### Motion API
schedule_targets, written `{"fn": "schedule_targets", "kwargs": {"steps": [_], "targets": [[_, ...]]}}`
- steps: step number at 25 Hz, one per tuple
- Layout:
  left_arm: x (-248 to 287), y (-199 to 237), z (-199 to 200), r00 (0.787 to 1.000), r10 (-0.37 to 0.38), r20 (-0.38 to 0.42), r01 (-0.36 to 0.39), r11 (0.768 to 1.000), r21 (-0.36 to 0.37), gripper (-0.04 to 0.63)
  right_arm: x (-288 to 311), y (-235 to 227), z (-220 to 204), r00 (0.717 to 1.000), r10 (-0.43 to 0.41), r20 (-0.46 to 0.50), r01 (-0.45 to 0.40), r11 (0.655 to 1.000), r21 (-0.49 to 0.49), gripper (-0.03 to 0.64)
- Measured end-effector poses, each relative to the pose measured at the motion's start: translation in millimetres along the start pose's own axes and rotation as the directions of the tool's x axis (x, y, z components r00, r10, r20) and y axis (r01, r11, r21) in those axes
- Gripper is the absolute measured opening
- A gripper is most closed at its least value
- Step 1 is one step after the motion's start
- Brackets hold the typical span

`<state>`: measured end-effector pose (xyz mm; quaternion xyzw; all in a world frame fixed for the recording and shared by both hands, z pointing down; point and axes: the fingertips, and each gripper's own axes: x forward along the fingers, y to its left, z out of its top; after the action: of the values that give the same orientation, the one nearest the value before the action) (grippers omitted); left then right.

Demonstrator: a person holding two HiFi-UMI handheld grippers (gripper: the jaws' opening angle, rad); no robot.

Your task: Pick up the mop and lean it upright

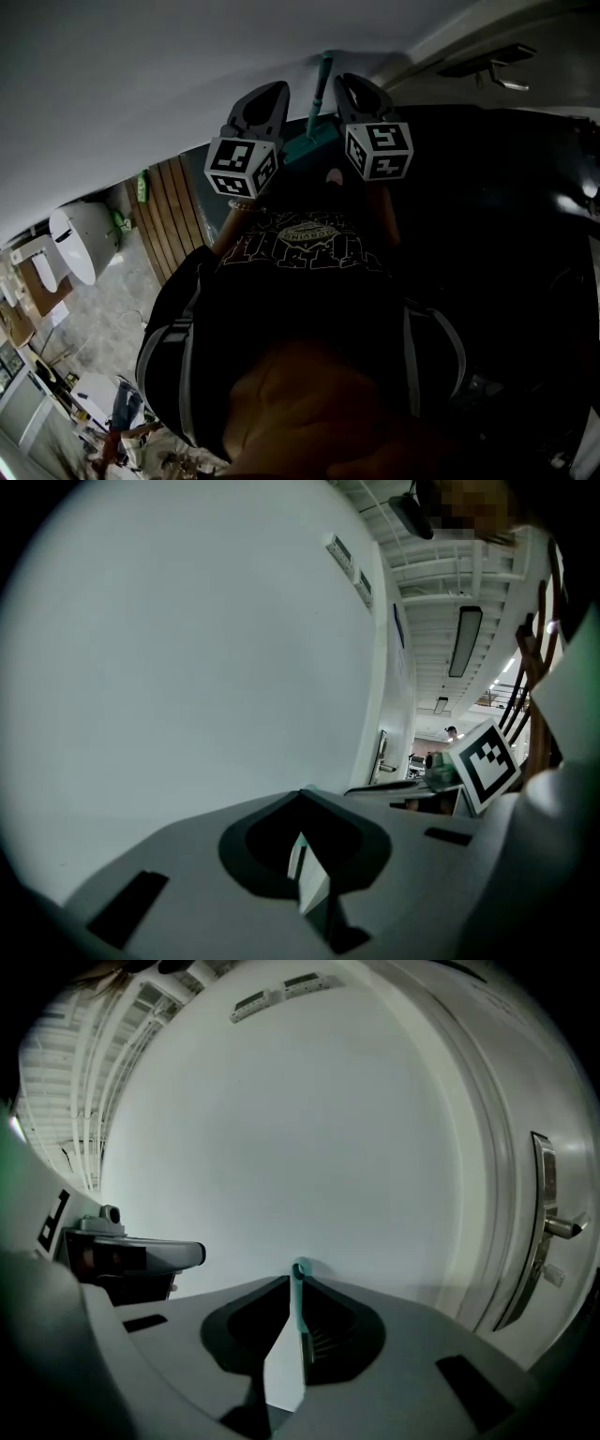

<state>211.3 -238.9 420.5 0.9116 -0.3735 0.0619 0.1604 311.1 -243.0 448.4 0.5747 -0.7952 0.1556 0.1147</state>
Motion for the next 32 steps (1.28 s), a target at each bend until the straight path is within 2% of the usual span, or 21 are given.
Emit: {"fn": "schedule_targets", "kwargs": {"steps": [8, 32], "targets": [[3.2, -19.2, -0.4, 0.999, -0.042, -0.005, 0.042, 0.999, 0.005, 0.038, -23.5, 9.7, 2.8, 1.000, 0.017, 0.019, -0.018, 0.999, 0.029, 0.020], [2.3, -71.2, -6.4, 0.995, -0.098, -0.006, 0.098, 0.995, 0.014, 0.038, -71.3, 26.4, 0.7, 0.999, 0.048, 0.019, -0.049, 0.999, 0.024, 0.020]]}}
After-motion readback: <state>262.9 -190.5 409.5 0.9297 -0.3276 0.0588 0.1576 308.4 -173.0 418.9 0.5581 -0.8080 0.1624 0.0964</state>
